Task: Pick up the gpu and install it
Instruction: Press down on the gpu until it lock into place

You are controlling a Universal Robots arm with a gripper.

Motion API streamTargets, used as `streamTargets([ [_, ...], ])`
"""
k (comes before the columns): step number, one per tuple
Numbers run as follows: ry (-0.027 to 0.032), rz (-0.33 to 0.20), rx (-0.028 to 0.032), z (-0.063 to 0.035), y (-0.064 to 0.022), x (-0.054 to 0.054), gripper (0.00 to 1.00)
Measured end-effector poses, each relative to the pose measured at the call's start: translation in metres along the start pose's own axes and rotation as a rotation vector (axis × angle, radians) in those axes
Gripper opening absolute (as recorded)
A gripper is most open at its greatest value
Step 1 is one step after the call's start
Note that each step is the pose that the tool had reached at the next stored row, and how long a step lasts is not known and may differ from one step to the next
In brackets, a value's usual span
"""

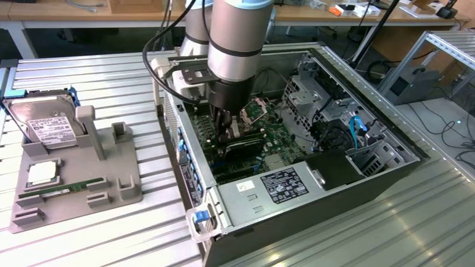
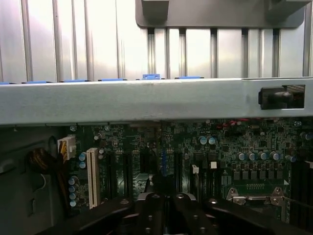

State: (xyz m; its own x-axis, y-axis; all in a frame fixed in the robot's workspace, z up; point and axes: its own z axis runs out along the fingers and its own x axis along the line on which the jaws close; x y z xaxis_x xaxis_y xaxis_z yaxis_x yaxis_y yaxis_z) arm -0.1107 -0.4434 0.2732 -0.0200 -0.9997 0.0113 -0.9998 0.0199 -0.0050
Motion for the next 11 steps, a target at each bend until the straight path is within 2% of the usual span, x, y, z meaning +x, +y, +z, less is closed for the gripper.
streamTargets([
  [6, -0.0002, 0.000, 0.0001, -0.0001, 0.0000, -0.004, 0.11],
  [7, -0.0017, 0.000, 0.0008, -0.0019, -0.0001, -0.004, 0.11],
  [8, -0.0014, 0.000, 0.0007, -0.0066, 0.0000, -0.004, 0.11],
  [11, -0.0004, 0.000, 0.0002, -0.0123, -0.0002, -0.004, 0.11],
])
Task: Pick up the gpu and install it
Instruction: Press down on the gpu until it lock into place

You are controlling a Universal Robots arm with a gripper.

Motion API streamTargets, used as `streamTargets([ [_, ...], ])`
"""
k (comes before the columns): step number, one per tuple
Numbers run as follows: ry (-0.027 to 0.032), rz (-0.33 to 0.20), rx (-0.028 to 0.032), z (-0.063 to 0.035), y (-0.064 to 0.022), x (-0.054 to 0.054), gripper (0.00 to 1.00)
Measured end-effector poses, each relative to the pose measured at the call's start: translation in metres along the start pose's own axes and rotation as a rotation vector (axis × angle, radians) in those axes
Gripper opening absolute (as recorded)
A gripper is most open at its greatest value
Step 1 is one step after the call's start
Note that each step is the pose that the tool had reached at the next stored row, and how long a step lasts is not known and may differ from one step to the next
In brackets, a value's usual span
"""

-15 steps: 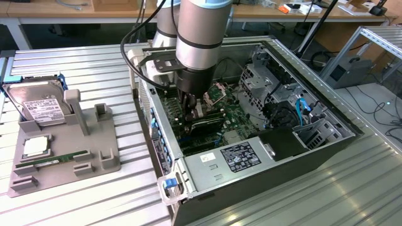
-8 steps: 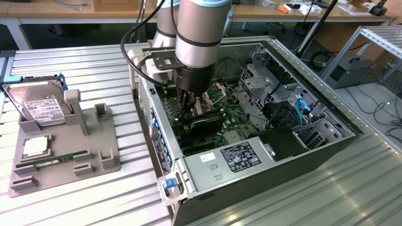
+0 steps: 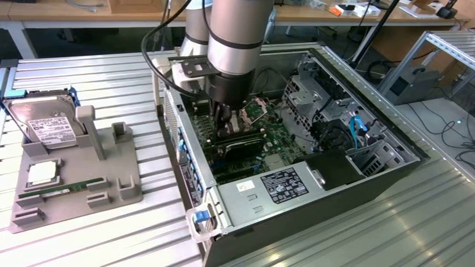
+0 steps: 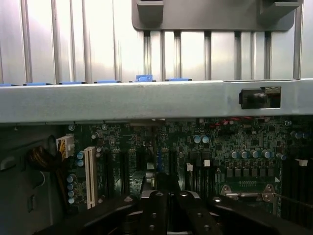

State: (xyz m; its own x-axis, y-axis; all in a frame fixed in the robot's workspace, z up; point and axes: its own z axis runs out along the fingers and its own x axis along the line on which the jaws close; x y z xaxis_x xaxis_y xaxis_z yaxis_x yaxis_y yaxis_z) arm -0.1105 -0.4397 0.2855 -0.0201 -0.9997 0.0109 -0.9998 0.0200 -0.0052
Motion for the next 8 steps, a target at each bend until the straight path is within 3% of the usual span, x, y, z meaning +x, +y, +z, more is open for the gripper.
streamTargets([
  [8, -0.0003, 0.000, 0.0000, 0.0061, 0.0061, 0.0001, 0.11],
])
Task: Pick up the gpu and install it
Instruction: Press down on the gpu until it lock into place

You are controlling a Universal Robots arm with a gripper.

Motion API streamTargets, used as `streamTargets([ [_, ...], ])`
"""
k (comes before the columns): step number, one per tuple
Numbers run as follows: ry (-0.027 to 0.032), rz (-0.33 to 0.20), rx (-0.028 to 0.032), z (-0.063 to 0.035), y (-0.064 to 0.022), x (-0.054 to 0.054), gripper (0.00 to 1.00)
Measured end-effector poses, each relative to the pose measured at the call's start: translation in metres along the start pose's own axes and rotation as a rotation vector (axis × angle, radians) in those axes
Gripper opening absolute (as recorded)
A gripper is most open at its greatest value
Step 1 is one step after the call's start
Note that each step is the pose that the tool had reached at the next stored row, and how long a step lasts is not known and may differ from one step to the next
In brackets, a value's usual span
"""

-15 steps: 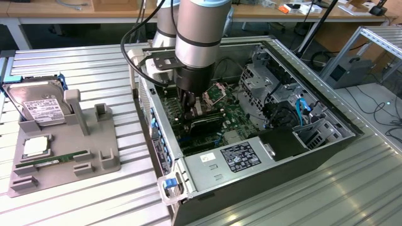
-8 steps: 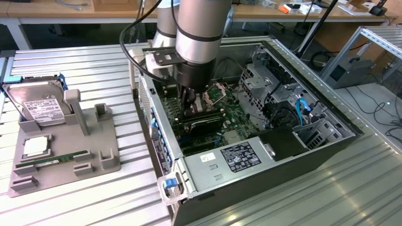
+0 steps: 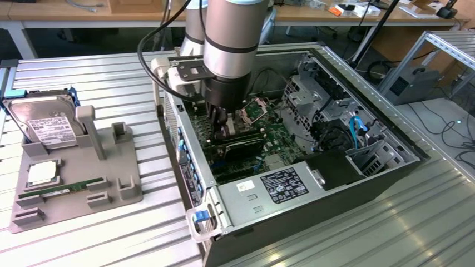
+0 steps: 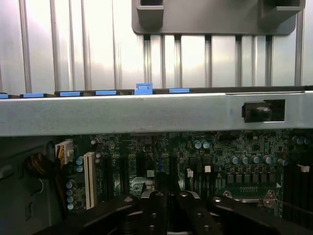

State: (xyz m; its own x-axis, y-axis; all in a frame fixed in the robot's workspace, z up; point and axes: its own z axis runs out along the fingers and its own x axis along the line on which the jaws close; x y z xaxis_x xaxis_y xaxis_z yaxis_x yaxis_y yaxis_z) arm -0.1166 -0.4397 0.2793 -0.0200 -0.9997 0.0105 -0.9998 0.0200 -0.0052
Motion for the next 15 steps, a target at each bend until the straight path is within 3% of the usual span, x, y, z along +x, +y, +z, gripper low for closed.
streamTargets([
  [3, 0.0002, 0.000, -0.0001, 0.0018, 0.0000, 0.001, 0.11],
  [5, -0.0013, 0.000, 0.0000, -0.0034, -0.0002, 0.002, 0.11],
  [10, -0.0057, 0.000, -0.0004, -0.0008, -0.0004, 0.014, 0.11],
  [15, -0.0056, -0.002, -0.0007, 0.0009, -0.0004, 0.010, 0.11],
])
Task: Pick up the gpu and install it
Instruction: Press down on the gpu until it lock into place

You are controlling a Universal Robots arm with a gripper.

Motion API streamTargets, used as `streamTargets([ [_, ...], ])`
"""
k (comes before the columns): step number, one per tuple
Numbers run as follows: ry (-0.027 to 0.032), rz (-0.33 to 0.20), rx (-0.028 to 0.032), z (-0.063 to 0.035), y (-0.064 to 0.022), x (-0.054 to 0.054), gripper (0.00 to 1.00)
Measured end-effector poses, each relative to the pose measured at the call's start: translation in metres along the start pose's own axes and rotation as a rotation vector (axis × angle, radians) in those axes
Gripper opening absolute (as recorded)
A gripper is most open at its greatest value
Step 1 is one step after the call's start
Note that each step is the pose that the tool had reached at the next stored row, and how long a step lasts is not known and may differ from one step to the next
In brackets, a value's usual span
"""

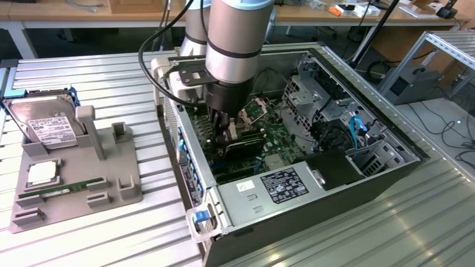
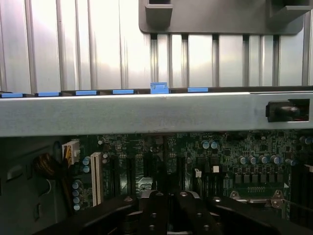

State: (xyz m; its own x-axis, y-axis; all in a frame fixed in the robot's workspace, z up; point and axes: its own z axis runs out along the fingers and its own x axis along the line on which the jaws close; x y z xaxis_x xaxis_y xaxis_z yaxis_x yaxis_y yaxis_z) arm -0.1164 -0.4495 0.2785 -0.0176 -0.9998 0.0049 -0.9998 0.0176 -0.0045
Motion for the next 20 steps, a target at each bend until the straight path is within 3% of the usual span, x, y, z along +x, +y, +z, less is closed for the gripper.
streamTargets([
  [20, 0.0005, 0.000, -0.0003, 0.0082, 0.0001, 0.0000, 0.11],
])
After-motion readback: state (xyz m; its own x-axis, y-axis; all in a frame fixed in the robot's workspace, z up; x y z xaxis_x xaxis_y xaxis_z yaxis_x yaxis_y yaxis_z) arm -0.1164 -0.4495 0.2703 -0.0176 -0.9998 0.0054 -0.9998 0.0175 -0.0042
